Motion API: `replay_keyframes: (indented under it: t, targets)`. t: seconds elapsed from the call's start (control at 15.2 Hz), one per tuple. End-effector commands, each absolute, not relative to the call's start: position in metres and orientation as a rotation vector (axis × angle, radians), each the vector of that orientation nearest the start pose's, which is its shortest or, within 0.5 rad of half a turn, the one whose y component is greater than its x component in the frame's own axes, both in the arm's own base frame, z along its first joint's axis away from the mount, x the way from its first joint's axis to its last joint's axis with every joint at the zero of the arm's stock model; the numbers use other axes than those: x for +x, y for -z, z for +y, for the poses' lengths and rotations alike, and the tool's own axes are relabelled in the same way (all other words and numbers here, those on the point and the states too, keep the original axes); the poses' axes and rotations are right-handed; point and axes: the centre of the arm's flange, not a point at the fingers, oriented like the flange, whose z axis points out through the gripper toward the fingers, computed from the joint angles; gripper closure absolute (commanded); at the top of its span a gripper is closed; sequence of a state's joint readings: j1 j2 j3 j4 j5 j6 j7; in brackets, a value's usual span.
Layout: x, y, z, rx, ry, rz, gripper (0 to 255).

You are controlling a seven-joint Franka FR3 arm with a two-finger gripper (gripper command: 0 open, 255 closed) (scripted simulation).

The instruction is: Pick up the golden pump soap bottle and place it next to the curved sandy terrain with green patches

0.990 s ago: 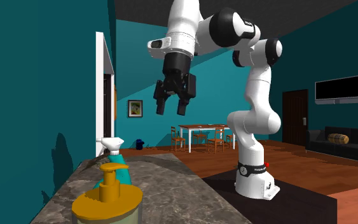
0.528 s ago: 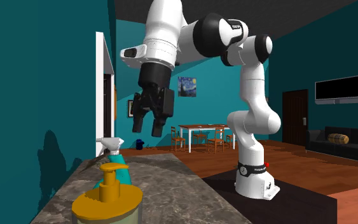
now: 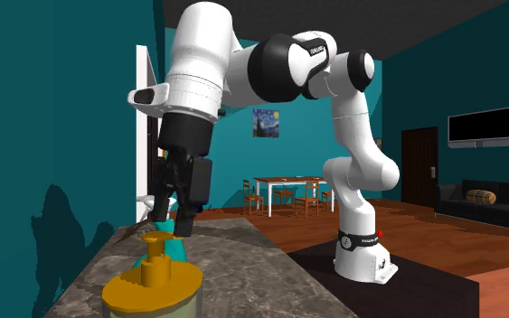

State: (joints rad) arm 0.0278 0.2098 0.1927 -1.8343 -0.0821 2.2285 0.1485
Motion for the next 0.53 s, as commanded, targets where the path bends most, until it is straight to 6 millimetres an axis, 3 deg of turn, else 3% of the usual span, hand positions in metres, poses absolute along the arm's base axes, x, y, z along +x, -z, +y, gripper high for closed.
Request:
replay_keyframes:
  t: [0.0,0.26,0.46]
  targets:
    - [0.623,-0.425,0.129,-3.118,0.3,-0.168,0]
    - [0.626,-0.407,0.129,-3.118,0.3,-0.168,0]
    - [0.627,-0.407,0.129,-3.118,0.3,-0.168,0]
